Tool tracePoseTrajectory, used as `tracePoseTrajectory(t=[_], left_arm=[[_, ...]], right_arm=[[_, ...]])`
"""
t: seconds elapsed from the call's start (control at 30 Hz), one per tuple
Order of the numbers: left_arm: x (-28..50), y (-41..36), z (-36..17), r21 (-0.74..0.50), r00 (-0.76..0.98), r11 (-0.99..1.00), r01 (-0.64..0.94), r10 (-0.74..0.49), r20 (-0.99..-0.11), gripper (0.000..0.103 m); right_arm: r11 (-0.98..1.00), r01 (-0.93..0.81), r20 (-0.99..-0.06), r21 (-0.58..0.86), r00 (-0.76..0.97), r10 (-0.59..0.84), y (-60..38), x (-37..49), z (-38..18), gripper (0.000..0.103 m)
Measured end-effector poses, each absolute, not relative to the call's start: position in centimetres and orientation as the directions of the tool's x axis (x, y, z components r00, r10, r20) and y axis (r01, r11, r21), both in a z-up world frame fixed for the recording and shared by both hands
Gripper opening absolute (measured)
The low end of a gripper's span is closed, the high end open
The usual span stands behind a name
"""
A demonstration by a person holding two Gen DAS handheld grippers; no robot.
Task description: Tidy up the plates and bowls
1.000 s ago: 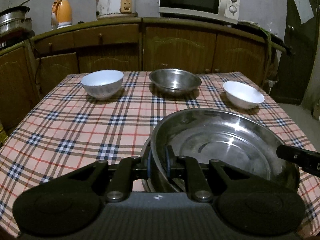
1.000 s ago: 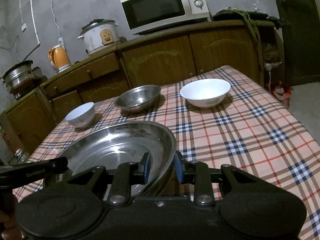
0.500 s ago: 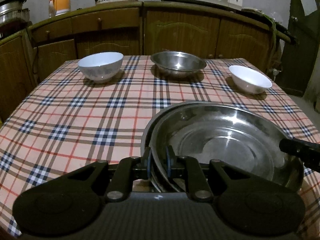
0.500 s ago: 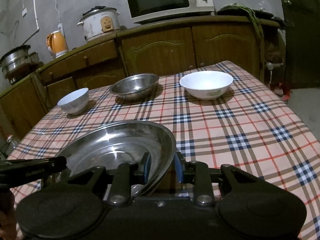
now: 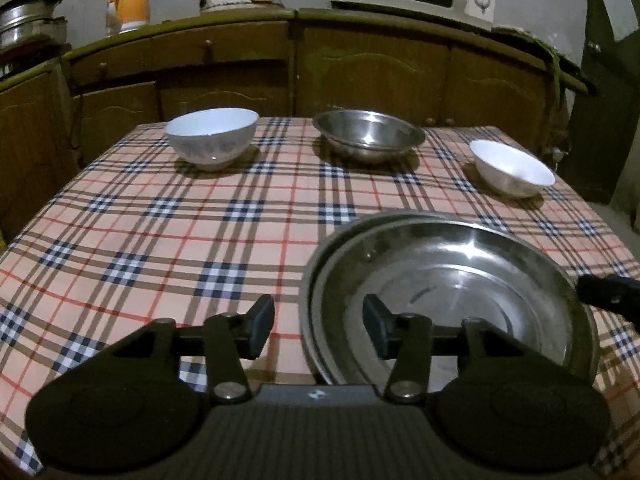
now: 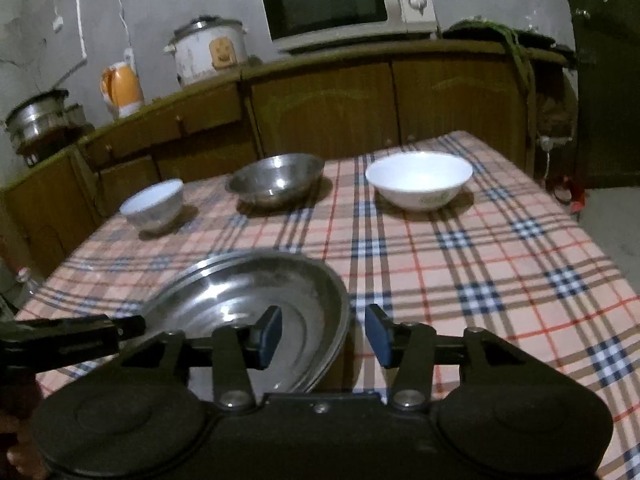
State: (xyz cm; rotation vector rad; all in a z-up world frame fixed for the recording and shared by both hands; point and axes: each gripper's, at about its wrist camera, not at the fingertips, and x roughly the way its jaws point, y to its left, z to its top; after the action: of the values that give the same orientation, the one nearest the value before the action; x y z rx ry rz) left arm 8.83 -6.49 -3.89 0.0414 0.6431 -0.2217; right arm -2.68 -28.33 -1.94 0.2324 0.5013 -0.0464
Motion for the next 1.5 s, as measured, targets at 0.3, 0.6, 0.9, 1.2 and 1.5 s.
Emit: tracePoseTrajectory(t=[0.3, 0.6, 0.9, 1.2, 1.5], left_arm=[[9.2, -5.0, -3.4, -0.054, 0.788, 0.982, 0.182, -0.179, -0.590, 0.058], [9.2, -4.9, -3.6, -0.055, 0.782, 0.982, 0.182, -0.178, -0.597, 0.060], [10.0, -4.4, -3.7, -0.062, 0.783, 0.985, 0.159, -0.164, -0.601, 0.071], [12.1, -5.3, -4.9, -0.052, 0.737, 0.984, 0.171, -0.163, -0.657, 0.073], [12.9, -7.3, -5.4, -0.049, 0.680, 0.965, 0.259, -0.218, -0.700, 0.026]], right_arm=[[0.982, -0.017, -0.533, 0.189, 0.838, 0.117, -28.5, -7.1, -1.7, 0.058], [0.989, 0.022, -0.590, 0.147, 0.804, 0.070, -27.7, -4.8, -4.7, 0.058], [0.972, 0.043, -0.553, 0.233, 0.828, 0.096, -29.1, -4.6, -3.9, 0.068], [0.930, 0.100, -0.574, 0.354, 0.809, 0.131, -30.3, -0.4, -5.1, 0.068], [0.879, 0.105, -0.583, 0.464, 0.784, 0.214, -30.2, 2.2, -6.3, 0.042]])
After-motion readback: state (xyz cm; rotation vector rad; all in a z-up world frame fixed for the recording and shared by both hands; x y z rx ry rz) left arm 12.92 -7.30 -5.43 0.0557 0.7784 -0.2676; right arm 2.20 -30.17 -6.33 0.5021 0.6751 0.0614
